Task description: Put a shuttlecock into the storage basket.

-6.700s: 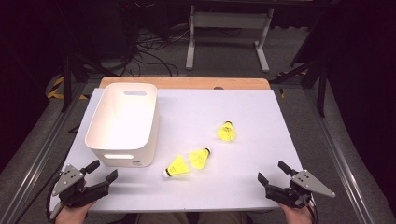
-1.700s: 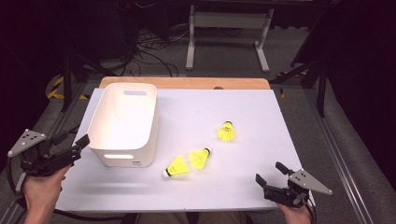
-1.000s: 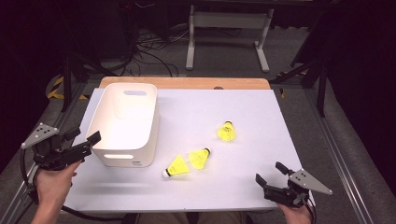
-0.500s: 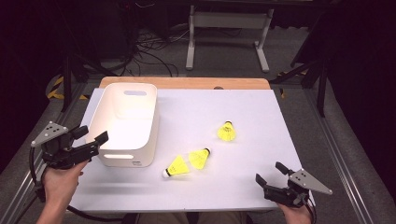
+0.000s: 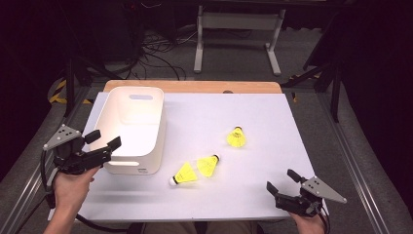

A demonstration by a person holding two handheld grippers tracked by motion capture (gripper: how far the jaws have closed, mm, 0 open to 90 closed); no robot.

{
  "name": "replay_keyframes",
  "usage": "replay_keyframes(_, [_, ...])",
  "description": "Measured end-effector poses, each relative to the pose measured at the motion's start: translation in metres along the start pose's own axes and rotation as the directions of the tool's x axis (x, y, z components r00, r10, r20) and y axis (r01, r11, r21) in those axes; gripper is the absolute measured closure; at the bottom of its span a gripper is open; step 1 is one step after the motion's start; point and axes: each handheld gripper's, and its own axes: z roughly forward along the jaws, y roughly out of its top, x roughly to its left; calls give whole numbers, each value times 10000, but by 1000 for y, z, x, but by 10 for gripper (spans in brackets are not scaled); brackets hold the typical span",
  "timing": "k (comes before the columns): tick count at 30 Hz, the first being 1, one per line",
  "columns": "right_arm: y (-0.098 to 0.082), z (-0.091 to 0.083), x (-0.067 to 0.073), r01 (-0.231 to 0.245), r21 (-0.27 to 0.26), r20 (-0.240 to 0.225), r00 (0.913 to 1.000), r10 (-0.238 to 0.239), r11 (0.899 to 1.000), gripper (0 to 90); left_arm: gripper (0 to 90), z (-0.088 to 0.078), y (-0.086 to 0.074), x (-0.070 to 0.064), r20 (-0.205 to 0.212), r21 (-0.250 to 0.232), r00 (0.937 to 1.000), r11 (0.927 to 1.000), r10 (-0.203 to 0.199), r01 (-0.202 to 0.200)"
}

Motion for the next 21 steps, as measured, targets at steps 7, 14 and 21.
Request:
replay_keyframes(7, [0, 0, 0, -13, -1, -9, 10000, 13, 10000, 109, 232, 6, 2, -6, 145, 63, 9998, 9999, 102, -103])
replay_keyframes(14, [0, 0, 0, -8, 7, -21, 10000, 8, 10000, 109, 225, 10, 2, -12, 171, 113, 9996, 9997, 230, -232])
replay_keyframes(21, [0, 0, 0, -3, 9, -37, 10000, 3, 10000, 109, 225, 15, 3, -19, 362, 180, 9988, 9992, 338, -344])
